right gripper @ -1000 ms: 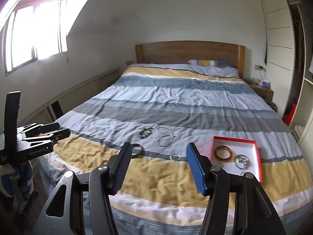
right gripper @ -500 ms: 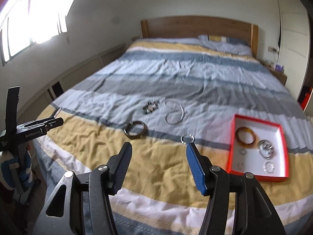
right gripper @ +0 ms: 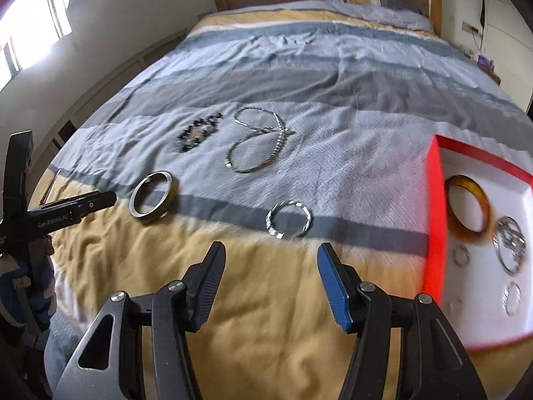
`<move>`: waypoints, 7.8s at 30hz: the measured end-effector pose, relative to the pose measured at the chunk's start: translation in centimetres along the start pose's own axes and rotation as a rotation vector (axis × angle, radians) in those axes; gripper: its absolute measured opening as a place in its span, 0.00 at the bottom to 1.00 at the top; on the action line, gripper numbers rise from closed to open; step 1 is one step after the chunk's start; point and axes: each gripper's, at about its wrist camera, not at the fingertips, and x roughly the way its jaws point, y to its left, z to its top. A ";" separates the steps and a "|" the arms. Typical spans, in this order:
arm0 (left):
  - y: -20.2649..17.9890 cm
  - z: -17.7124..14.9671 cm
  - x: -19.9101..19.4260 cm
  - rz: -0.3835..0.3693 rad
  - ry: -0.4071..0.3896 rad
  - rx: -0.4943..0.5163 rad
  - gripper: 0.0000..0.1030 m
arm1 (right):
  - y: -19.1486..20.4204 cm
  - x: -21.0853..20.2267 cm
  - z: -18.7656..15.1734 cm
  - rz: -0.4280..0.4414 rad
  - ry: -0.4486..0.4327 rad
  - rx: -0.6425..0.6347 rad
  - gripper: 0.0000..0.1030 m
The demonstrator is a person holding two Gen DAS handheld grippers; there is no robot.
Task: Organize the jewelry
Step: 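Grasp the dark brown bangle with the left tool while the right tool grasps the twisted silver bangle, then carry both bangles over the box, opening the right tool while the left tool keeps holding, then open the left tool over the box and move both tools back toward the bed, then grasp the beaded bracelet with the left tool while the right tool grasps the silver chain necklace, then carry the bracelet and necklace into the red box and open both tools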
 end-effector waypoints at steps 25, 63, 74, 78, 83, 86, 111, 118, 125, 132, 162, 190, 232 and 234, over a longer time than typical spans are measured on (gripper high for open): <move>-3.0 -0.6 -2.2 0.124 -0.059 0.112 0.08 | 0.5 -1.0 -0.3 0.064 -0.045 -0.010 0.38; -40.4 -3.9 6.8 -0.157 0.104 0.694 0.08 | -26.9 -4.1 2.3 -0.128 -0.044 0.080 0.38; -39.9 -3.8 7.1 -0.159 0.071 0.682 0.09 | -26.5 -0.9 2.8 -0.144 0.048 0.013 0.39; -39.6 -3.5 6.7 -0.183 0.081 0.661 0.16 | -26.6 -1.8 2.7 -0.163 0.040 0.030 0.46; -38.8 -3.0 3.6 -0.215 0.053 0.634 0.25 | -26.5 -6.0 2.6 -0.187 -0.021 0.065 0.52; -37.7 -2.8 0.2 -0.224 0.010 0.624 0.29 | -25.9 -9.5 2.3 -0.208 -0.064 0.089 0.52; -9.7 -6.5 -21.9 -0.019 -0.302 0.427 0.36 | -0.2 -23.7 -2.7 -0.211 -0.253 -0.040 0.63; -1.7 -5.0 -18.5 0.013 -0.237 0.254 0.41 | 3.0 -18.0 -1.7 -0.143 -0.184 -0.092 0.64; -0.2 -2.1 -10.8 -0.030 -0.130 0.183 0.42 | 3.1 -9.5 0.7 -0.094 -0.087 -0.084 0.64; -3.1 2.8 -1.6 -0.079 -0.042 0.228 0.54 | 2.2 -1.6 4.4 -0.060 -0.009 -0.065 0.66; -2.8 7.5 5.2 -0.054 -0.048 0.205 0.12 | 1.2 8.3 7.6 0.133 0.074 -0.046 0.04; -22.2 2.8 -15.8 -0.289 -0.236 0.414 0.12 | -5.8 -27.8 2.7 -0.052 -0.393 -0.018 0.04; -38.5 -4.4 4.0 -0.234 0.098 0.532 0.16 | -26.4 -10.8 -7.8 -0.133 -0.064 0.286 0.21; -38.3 -4.5 3.1 -0.240 0.087 0.530 0.19 | -26.3 -11.5 -7.9 -0.140 -0.072 0.288 0.22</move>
